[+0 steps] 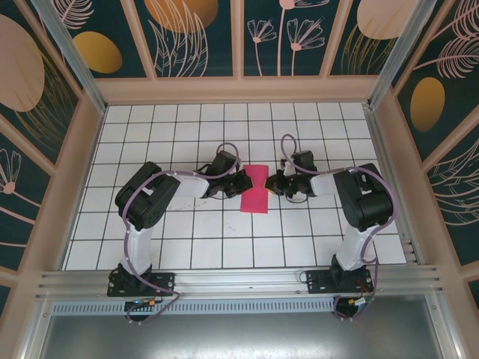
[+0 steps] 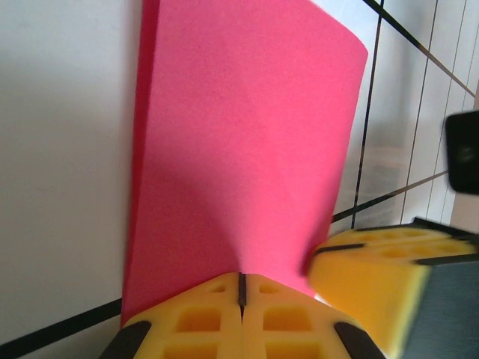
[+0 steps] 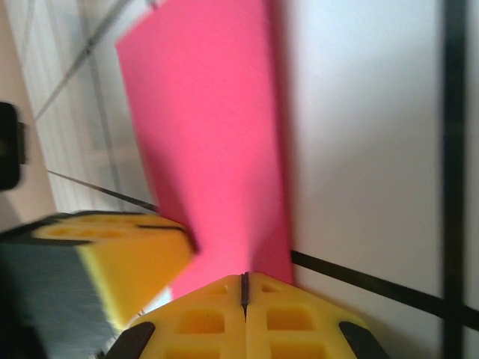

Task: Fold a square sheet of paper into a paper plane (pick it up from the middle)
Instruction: Fold the square sheet of paper in half at the center of the table.

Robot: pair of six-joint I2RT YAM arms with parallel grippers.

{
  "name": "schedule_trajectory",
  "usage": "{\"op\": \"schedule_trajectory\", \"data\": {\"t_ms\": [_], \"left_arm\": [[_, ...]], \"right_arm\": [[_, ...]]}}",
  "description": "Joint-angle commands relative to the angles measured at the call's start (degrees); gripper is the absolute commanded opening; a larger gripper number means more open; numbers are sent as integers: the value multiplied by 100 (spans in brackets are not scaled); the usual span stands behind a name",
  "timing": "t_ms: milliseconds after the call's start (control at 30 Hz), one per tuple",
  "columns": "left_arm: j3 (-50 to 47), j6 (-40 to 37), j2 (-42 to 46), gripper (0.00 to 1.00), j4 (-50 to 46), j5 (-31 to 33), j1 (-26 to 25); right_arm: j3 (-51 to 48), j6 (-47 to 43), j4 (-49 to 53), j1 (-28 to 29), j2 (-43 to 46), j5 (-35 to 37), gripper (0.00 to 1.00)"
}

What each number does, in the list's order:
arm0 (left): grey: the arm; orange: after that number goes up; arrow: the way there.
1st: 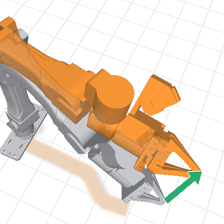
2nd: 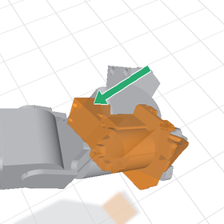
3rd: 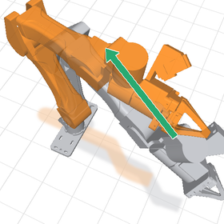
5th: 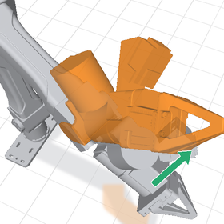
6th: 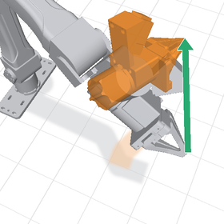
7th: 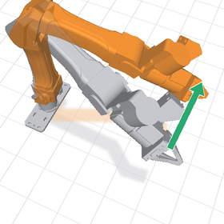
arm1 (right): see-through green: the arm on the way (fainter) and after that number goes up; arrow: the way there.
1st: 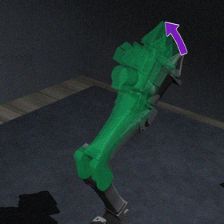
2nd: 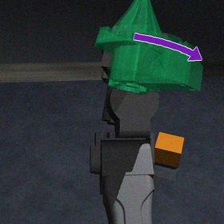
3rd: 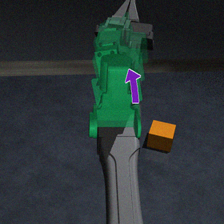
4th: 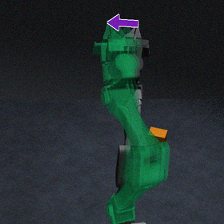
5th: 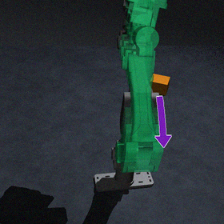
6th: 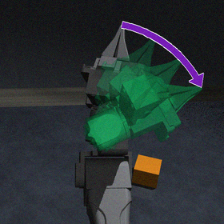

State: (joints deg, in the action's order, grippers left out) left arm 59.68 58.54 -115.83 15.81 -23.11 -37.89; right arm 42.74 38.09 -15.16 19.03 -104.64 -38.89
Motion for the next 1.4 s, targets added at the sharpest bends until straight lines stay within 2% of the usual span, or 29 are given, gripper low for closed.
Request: {"op": "schedule_trajectory", "data": {"t_ms": [0, 233, 367, 567, 767, 1067, 1367], "left_arm": [[62, -138, -135, 3, -375, 141, 2], [86, -183, -128, 3, -478, 163, 8], [105, -196, -137, 3, -504, 162, 7], [105, -211, -102, 3, -534, 176, 4], [96, -218, -114, 3, -522, 176, -3], [88, -237, -103, 3, -527, 185, 1], [96, -229, -106, 3, -509, 174, 1]], "right_arm": [[-112, 7, -42, 0, -188, 130, 5], [550, -16, 373, -22, 312, 40, 5], [1080, -128, 569, -76, 8, 73, 5], [1148, -61, 353, -98, -524, 49, 5], [833, -2, 120, -104, -759, 93, 4], [1509, -116, 561, -214, -467, -79, 5], [1748, -104, 471, -345, -1178, -124, 5]]}}
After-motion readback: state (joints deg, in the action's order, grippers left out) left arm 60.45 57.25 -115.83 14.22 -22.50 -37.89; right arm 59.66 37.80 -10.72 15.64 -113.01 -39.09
